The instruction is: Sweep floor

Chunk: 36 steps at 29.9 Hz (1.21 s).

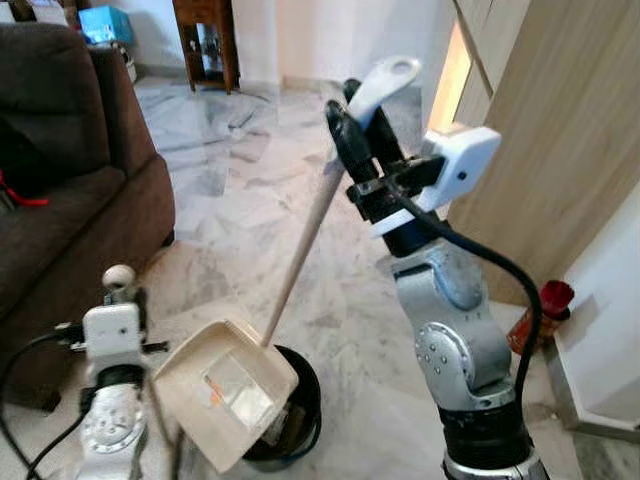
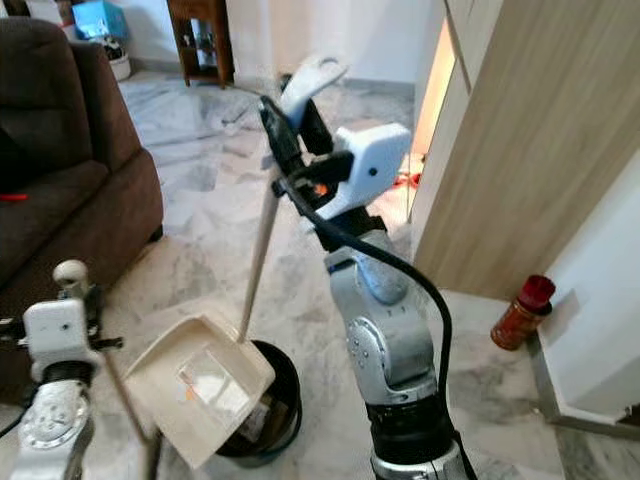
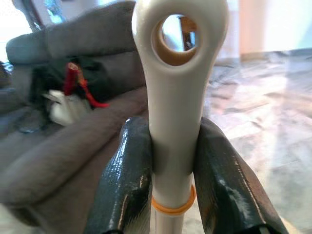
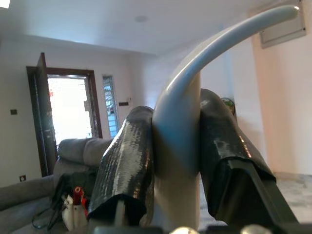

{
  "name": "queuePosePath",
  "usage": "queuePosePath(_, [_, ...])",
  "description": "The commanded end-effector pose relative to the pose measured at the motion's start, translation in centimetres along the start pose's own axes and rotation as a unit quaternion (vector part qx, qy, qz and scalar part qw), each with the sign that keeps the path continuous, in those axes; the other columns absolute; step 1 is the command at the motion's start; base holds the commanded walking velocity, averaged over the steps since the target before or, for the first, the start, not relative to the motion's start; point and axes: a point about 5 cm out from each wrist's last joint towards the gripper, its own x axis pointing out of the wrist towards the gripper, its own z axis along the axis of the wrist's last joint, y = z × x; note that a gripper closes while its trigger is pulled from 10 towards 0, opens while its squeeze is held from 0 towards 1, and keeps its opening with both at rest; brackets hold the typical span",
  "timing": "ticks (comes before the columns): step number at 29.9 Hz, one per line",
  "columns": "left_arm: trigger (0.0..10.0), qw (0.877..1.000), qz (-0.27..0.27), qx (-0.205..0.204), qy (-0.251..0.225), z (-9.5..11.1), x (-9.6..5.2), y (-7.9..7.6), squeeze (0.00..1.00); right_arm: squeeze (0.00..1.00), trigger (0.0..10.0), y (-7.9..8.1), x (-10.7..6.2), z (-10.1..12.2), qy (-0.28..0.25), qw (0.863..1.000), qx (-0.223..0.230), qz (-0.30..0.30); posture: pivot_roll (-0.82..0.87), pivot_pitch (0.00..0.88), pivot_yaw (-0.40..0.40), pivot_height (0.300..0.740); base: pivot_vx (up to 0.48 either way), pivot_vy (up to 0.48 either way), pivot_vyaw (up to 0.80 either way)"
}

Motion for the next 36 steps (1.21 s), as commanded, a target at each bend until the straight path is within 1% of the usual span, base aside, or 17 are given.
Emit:
queuePosePath(1, [10.0,0.999,0.018,0.026,-0.038,1.9,0.2,1.3,0.0,0.0,10.0,-0.1,0.4,1.1,-0.031,0.999,-0.005,-0.007,0.04,0.0,-0.022,0.74,0.0,0.0,0.0])
queuePosePath(3, [10.0,0.998,0.016,0.033,-0.044,2.1,0.1,1.4,0.0,0.0,10.0,-0.2,0.5,1.4,-0.046,0.999,-0.004,-0.014,0.04,0.0,-0.025,0.74,0.0,0.0,0.0])
queuePosePath(4, [10.0,0.998,0.016,0.034,-0.045,2.3,0.1,1.4,0.0,0.0,10.0,-0.2,0.5,1.8,-0.062,0.998,0.002,-0.017,0.05,0.0,-0.025,0.74,0.0,0.0,0.0])
queuePosePath(5, [10.0,0.998,0.014,0.033,-0.046,2.4,-0.1,1.4,0.0,0.0,10.0,0.0,0.7,2.6,-0.093,0.995,0.014,-0.014,0.05,0.0,-0.025,0.74,0.0,0.0,0.0])
queuePosePath(7, [10.0,0.998,0.011,0.031,-0.046,2.5,-0.2,1.2,0.0,0.0,10.0,0.3,0.8,3.2,-0.113,0.993,0.025,-0.007,0.05,0.0,-0.025,0.74,0.0,0.0,0.0])
queuePosePath(13, [10.0,0.999,0.006,0.027,-0.041,2.5,-0.3,0.8,0.0,0.0,10.0,0.7,0.9,3.4,-0.127,0.991,0.036,0.005,0.05,0.0,-0.026,0.74,0.0,0.0,0.0])
queuePosePath(14, [10.0,0.999,0.001,0.024,-0.04,2.6,-0.3,0.6,0.0,0.0,10.0,1.0,0.8,3.7,-0.14,0.989,0.039,0.01,0.06,0.0,-0.026,0.74,0.0,0.0,0.0])
queuePosePath(19, [10.0,0.999,-0.002,0.021,-0.04,2.7,-0.2,0.5,0.0,0.0,10.0,1.5,0.8,4.1,-0.153,0.987,0.041,0.026,0.05,0.0,-0.022,0.74,0.0,0.0,0.0])
queuePosePath(21, [10.0,0.999,-0.007,0.018,-0.04,2.7,-0.1,0.3,0.0,0.0,10.0,2.0,0.8,4.2,-0.158,0.986,0.026,0.041,0.05,0.0,-0.02,0.74,0.0,0.0,0.0])
queuePosePath(22, [10.0,0.999,-0.007,0.018,-0.04,2.7,-0.1,0.3,0.0,0.0,10.0,2.0,0.8,4.2,-0.158,0.986,0.026,0.041,0.05,0.0,-0.02,0.74,0.0,0.0,0.0])
queuePosePath(23, [10.0,0.999,-0.009,0.016,-0.039,2.7,-0.1,0.2,0.0,0.0,10.0,2.5,0.8,4.2,-0.157,0.985,0.004,0.064,0.05,0.0,-0.02,0.74,0.0,0.0,0.0])
queuePosePath(24, [10.0,0.999,-0.011,0.014,-0.039,2.7,-0.1,0.1,0.0,0.0,10.0,3.0,0.8,4.1,-0.157,0.985,-0.008,0.078,0.05,0.0,-0.017,0.74,0.0,0.0,0.0])
queuePosePath(29, [10.0,0.999,-0.017,0.01,-0.038,2.8,-0.1,-0.2,0.0,0.0,10.0,3.8,0.7,4.2,-0.161,0.982,-0.014,0.099,0.05,0.0,-0.017,0.74,0.0,0.0,0.0])
queuePosePath(30, [10.0,0.999,-0.017,0.009,-0.037,2.8,-0.1,-0.2,0.0,0.0,10.0,4.2,0.7,4.2,-0.162,0.98,-0.025,0.111,0.05,0.0,-0.017,0.74,0.0,0.0,0.0])
queuePosePath(32, [10.0,0.999,-0.018,0.009,-0.037,2.8,-0.1,-0.2,0.0,0.0,10.0,4.5,0.7,4.2,-0.163,0.978,-0.043,0.121,0.05,0.0,-0.017,0.74,0.0,0.0,0.0])
queuePosePath(36, [10.0,0.999,-0.02,0.007,-0.036,2.7,0.0,-0.3,0.0,0.0,10.0,4.9,0.7,3.9,-0.163,0.977,-0.048,0.125,0.05,0.0,-0.017,0.74,0.0,0.0,0.0])
